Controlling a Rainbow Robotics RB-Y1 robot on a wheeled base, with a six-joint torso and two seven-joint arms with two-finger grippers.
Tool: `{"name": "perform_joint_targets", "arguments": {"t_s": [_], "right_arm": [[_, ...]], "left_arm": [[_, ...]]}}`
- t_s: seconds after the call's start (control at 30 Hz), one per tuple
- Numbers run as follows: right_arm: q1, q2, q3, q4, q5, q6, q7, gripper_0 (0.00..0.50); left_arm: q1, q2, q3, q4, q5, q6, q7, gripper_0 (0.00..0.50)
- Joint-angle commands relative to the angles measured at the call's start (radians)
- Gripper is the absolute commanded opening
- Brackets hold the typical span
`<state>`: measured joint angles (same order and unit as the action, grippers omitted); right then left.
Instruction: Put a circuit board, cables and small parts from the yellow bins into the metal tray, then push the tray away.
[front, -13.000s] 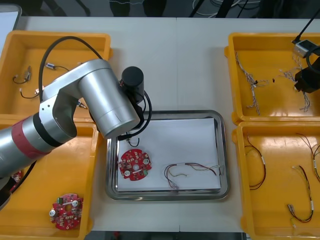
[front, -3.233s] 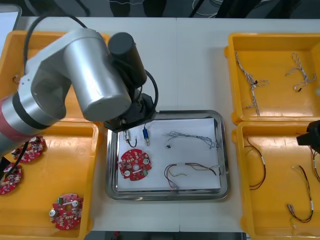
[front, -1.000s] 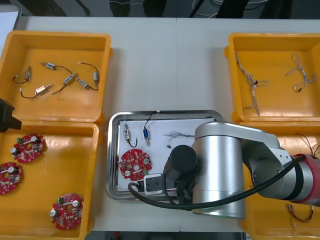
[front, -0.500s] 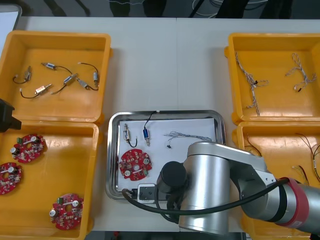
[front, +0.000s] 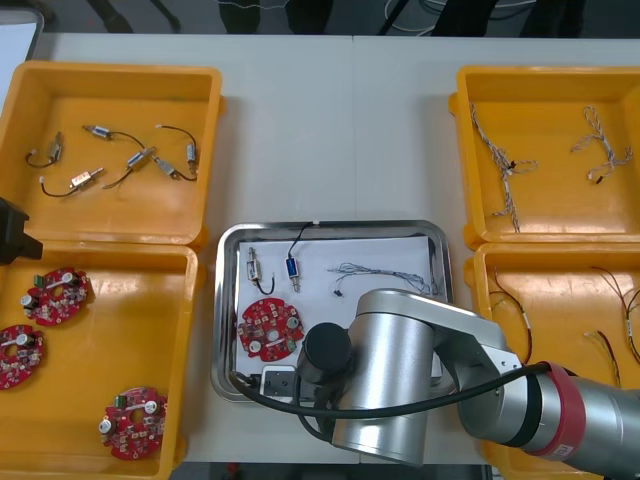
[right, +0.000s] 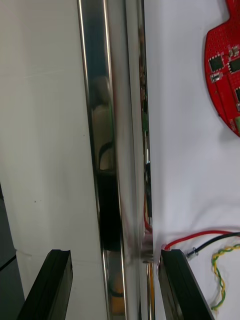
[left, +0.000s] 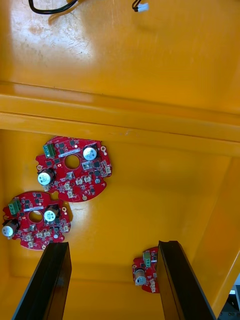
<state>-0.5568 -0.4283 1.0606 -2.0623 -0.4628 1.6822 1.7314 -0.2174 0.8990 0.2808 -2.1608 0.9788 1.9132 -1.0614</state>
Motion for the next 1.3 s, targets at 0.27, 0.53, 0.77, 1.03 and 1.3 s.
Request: {"name": "perform_joint_targets", "arguments": {"t_s": [0.27, 0.53, 0.77, 1.03, 1.3], "right_arm": [[0.008, -0.003, 0.068, 0.002, 0.044, -0.065, -0.039, 0.5], [-0.012, -0.024, 0.081, 0.002, 0.046, -0.065, -0.041, 0.5], [-0.022, -0.032, 0.084, 0.001, 0.042, -0.065, -0.044, 0.5], [-0.023, -0.024, 0.085, 0.001, 0.039, -0.065, -0.053, 0.5], [-0.035, -0.018, 0.085, 0.001, 0.039, -0.059, -0.055, 0.046]], "left_arm": [[0.016, 0.046, 0.026, -0.027, -0.009, 0.007, -0.016, 0.5], [0.016, 0.046, 0.026, -0.027, -0.009, 0.007, -0.016, 0.5], [0.016, 0.046, 0.026, -0.027, -0.009, 0.007, -0.016, 0.5], [0.016, 0.046, 0.026, -0.027, -0.009, 0.007, -0.016, 0.5], [0.016, 0.046, 0.026, -0.027, -0.009, 0.007, -0.016, 0.5]]}}
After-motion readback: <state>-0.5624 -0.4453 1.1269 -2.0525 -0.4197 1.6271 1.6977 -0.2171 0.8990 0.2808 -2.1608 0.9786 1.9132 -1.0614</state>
